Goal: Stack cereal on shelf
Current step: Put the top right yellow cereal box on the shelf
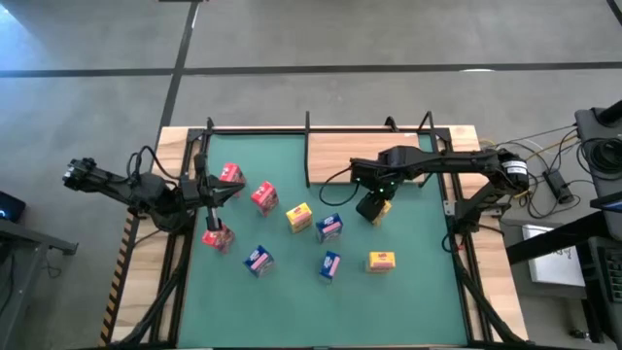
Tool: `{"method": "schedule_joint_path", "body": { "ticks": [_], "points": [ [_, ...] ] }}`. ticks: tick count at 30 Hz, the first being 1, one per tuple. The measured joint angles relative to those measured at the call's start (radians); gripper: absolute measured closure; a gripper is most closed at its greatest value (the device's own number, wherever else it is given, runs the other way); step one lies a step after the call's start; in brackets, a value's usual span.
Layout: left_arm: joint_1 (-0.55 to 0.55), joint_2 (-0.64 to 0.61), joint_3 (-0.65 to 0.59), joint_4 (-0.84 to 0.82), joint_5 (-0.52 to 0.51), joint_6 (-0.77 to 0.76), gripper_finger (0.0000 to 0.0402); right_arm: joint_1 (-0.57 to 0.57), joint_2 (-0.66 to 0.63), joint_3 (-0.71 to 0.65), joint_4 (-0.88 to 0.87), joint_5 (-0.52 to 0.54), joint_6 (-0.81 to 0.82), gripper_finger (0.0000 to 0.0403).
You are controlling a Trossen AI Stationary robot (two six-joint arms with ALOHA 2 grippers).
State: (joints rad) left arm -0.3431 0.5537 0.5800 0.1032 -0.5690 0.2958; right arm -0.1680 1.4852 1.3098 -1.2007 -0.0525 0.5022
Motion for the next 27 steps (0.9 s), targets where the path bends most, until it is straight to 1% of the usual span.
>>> {"method": "schedule_joint_path", "body": {
  "ticks": [7, 11, 14, 18, 20, 22, 27],
  "points": [
    [0.0, -0.007, 0.0, 0.0, 0.0, 0.001, 0.0401, 0.0, -0.003, 0.106, -0.039, 0.0, -0.067, 0.0291],
    [0.0, -0.008, 0.0, 0.0, 0.0, 0.002, 0.0401, 0.0, -0.003, 0.181, -0.039, 0.016, -0.16, 0.0291],
    [0.0, -0.007, 0.0, 0.0, 0.0, 0.002, 0.0401, -0.002, -0.003, 0.229, -0.038, 0.111, -0.256, 0.029],
    [0.0, -0.008, 0.0, 0.0, 0.0, 0.002, 0.0401, -0.003, -0.003, 0.278, -0.032, 0.327, -0.44, 0.029],
    [0.0, -0.008, 0.0, 0.0, 0.0, 0.002, 0.0401, -0.005, -0.003, 0.288, -0.022, 0.394, -0.53, 0.0289],
    [0.0, -0.008, 0.0, 0.0, 0.0, 0.002, 0.0401, -0.021, -0.003, 0.29, 0.013, 0.405, -0.615, 0.0289],
    [0.0, -0.007, 0.0, 0.0, 0.0, 0.01, 0.0401, -0.095, 0.018, 0.291, 0.118, 0.389, -0.708, 0.0289]
  ]
}}
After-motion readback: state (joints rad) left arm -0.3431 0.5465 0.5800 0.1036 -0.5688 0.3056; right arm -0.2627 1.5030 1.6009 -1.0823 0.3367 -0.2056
